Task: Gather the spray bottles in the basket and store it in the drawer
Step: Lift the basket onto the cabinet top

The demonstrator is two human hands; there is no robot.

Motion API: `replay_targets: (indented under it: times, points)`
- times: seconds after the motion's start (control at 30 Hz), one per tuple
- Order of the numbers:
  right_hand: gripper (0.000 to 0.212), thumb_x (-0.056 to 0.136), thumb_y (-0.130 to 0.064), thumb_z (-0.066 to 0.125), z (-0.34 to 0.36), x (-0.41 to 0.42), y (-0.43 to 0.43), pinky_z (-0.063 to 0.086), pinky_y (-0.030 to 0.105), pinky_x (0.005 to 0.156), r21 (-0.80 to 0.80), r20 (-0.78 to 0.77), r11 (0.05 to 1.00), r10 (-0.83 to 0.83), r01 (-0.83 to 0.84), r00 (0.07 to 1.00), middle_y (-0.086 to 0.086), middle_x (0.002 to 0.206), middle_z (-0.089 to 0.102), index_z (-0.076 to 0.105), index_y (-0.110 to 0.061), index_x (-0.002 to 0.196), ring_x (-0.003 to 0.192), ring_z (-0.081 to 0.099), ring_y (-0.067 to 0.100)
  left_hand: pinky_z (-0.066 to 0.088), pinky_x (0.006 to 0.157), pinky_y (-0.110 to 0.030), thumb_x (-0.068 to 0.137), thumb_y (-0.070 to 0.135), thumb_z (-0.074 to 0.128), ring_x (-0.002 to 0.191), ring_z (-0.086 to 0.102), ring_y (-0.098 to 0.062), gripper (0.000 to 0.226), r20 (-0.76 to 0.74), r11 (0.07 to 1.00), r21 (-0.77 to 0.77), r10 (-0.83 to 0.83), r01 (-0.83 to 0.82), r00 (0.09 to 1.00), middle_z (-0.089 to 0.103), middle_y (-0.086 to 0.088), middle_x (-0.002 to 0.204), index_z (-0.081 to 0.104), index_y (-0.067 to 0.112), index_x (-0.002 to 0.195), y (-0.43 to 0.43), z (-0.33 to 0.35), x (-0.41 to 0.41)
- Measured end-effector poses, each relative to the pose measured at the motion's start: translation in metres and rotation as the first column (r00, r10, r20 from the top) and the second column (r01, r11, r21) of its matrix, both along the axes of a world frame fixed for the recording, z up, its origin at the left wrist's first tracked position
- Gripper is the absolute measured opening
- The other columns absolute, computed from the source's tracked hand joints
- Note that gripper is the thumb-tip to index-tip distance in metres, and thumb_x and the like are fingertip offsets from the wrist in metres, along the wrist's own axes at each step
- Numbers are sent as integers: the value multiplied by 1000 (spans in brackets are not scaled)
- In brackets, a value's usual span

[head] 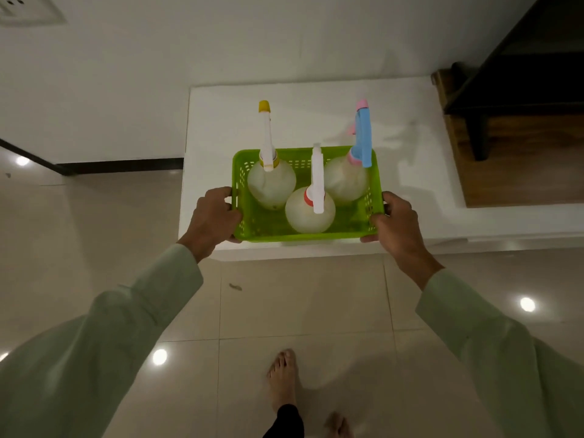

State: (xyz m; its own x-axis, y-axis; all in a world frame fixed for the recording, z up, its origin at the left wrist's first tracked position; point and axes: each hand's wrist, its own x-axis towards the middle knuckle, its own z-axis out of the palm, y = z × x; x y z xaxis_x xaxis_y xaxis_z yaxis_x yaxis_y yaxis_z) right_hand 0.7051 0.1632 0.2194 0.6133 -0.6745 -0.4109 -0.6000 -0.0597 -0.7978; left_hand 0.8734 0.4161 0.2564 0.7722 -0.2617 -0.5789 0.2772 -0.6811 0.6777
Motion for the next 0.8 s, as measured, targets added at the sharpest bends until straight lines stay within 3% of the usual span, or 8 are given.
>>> replay_targets:
  times: [0.2, 0.3, 0.4, 0.47, 0.53, 0.6, 0.7, 0.8]
  points:
    - [27, 91, 4, 50, -1, 1, -7, 65, 45, 63, -7, 12, 1000, -7, 8, 1000, 15, 107, 69, 65, -7, 111, 81, 74, 32, 63, 71, -55, 91, 2, 55, 91, 72, -38, 49, 22, 1000, 2, 23, -23, 999, 72, -17, 112, 52, 15, 138, -6, -8, 2]
    - [34, 97, -17, 64, -1, -9, -2, 65, 39, 69, 82, 92, 995, -72, 64, 993, 7, 114, 69, 60, -14, 130, 91, 73, 20, 63, 73, -52, 98, 26, 58, 98, 70, -31, 46, 71, 995, -51, 84, -80, 994, 70, -13, 118, 49, 17, 142, -2, -7, -15]
    - [37, 98, -36, 63, 0, -34, 18, 62, 30, 72, 48, 239, 982, -186, 180, 953, -6, 122, 66, 59, -21, 131, 101, 69, 10, 62, 80, -49, 99, 46, 49, 106, 68, -23, 45, 232, 966, -134, 249, -223, 940, 69, -6, 119, 55, 19, 135, 7, -11, -55]
    - [27, 98, -38, 60, -9, -52, 37, 59, 29, 70, 31, 326, 952, -299, 306, 897, -10, 113, 67, 63, -22, 120, 98, 67, 11, 59, 85, -46, 101, 45, 45, 106, 68, -23, 38, 258, 919, -207, 382, -335, 888, 69, -2, 115, 59, 20, 126, 10, -22, -89]
    - [13, 100, -31, 57, -29, -65, 58, 54, 32, 66, 169, 284, 886, -463, 431, 840, -4, 100, 68, 64, -22, 104, 92, 65, 18, 58, 80, -41, 103, 40, 43, 104, 69, -27, 36, 87, 854, -242, 491, -460, 867, 70, -7, 115, 61, 16, 122, 9, -42, -120]
    - [11, 102, -24, 54, -58, -71, 76, 53, 34, 66, 386, 87, 763, -589, 518, 803, 7, 97, 68, 63, -19, 100, 95, 64, 27, 55, 82, -39, 104, 39, 43, 108, 67, -31, 39, -216, 759, -211, 578, -616, 787, 69, -13, 120, 61, 10, 124, 6, -72, -141]
    - [30, 103, -34, 50, -108, -71, 93, 54, 44, 82, 645, -181, 536, -585, 544, 791, 17, 112, 66, 60, -9, 117, 102, 62, 31, 51, 97, -44, 104, 42, 40, 119, 62, -33, 48, -570, 634, -107, 592, -766, 570, 64, -16, 130, 55, 6, 132, -2, -121, -154]
    - [49, 105, -42, 43, -167, -60, 101, 48, 52, 103, 776, -238, 352, -605, 523, 760, 19, 124, 61, 51, -4, 135, 110, 58, 34, 44, 108, -47, 104, 46, 36, 129, 53, -35, 55, -713, 541, -84, 554, -837, 430, 54, -16, 142, 46, 6, 141, -14, -181, -151]
